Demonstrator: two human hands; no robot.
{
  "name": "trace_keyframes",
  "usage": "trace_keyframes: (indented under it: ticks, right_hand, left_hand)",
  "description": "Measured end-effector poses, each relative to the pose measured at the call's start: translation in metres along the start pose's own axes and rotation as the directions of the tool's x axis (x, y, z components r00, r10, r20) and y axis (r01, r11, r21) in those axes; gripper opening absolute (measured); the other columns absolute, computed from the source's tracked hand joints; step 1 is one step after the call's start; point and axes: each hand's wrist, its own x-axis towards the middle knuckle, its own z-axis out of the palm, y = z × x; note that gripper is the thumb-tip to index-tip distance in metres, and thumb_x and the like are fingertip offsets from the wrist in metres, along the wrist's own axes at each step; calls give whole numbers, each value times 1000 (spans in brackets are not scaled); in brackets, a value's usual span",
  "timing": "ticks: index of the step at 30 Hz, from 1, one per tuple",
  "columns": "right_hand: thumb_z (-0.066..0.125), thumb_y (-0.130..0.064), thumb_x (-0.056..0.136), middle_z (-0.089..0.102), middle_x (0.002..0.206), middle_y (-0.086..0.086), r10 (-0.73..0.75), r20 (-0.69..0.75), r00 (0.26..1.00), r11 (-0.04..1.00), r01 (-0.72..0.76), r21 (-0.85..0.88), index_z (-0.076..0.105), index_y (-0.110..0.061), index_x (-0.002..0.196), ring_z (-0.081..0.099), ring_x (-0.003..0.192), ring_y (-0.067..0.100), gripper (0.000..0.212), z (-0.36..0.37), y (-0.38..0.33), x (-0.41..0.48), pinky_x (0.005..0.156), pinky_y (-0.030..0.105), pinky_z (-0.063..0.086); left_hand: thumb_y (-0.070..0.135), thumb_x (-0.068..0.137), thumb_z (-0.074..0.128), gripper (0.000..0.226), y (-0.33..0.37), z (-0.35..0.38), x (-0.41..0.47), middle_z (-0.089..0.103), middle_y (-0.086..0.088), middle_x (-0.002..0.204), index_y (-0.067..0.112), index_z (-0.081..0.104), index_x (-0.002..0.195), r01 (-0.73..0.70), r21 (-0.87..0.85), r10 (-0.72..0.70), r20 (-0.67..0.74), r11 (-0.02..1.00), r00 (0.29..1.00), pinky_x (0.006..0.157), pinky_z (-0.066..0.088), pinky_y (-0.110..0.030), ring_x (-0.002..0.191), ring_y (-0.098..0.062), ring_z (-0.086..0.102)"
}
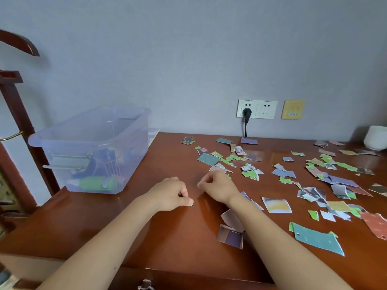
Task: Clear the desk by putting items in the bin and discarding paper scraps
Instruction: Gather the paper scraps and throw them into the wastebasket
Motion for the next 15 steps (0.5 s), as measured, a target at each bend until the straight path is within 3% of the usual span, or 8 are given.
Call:
trace_keyframes:
  ticks: [3, 5, 7, 9, 12, 15]
  right_hand:
    - [60, -19, 92, 65, 69, -1, 45, -13, 999, 932, -37, 361, 59, -16, 77, 54, 57, 12, 16, -5, 3, -2, 54, 27, 43]
    - [57, -14, 93, 65, 68, 3, 128, 34, 991, 786, -123, 606, 58, -12, 88, 53, 50, 12, 6, -8, 3, 0, 44, 22, 38]
    - [53, -11, 93, 62, 64, 4, 224, 81, 971, 634, -208, 745, 58, -10, 95, 49, 46, 13, 6, -13, 6, 6, 41, 20, 35]
    - [46, -7, 90, 56, 59, 2, 276, 133, 952, 563, -272, 780, 59, -10, 94, 42, 45, 13, 14, -20, 10, 12, 42, 19, 31]
    - [40, -5, 87, 40, 55, 0, 287, 144, 947, 598, -294, 745, 57, -12, 78, 30, 46, 13, 21, -31, 17, 24, 41, 18, 23]
    - [46, -8, 89, 35, 60, 0, 263, 12, 965, 771, -217, 599, 56, -12, 79, 25, 47, 12, 15, -41, 28, 39, 42, 20, 18]
  left_hand:
    - [45, 88, 62, 21, 6, 3, 2, 53, 12, 79, 26, 58, 80, 5, -178, -15, -54, 984, 998, 65, 41, -25, 71, -7, 52]
    - [38, 92, 60, 20, 14, 4, 8, 57, 9, 74, 21, 57, 82, 0, -385, -55, -132, 923, 990, 60, 39, -21, 66, -8, 54]
    - [30, 94, 60, 17, 24, 4, 16, 60, 5, 71, 15, 59, 87, 15, -626, -140, -151, 780, 979, 55, 40, -18, 56, -6, 51]
    - [23, 94, 60, 12, 34, 2, 26, 61, 0, 74, 11, 61, 96, 48, -816, -215, -95, 575, 972, 52, 41, -20, 55, -7, 50]
    - [13, 96, 57, 14, 48, -1, 43, 59, -6, 84, 9, 62, 109, 90, -932, -241, 3, 352, 971, 53, 44, -22, 62, -12, 52]
    - [5, 98, 50, 21, 61, 0, 64, 59, -8, 91, 9, 64, 113, 128, -956, -262, 57, 264, 963, 54, 46, -21, 66, -13, 53]
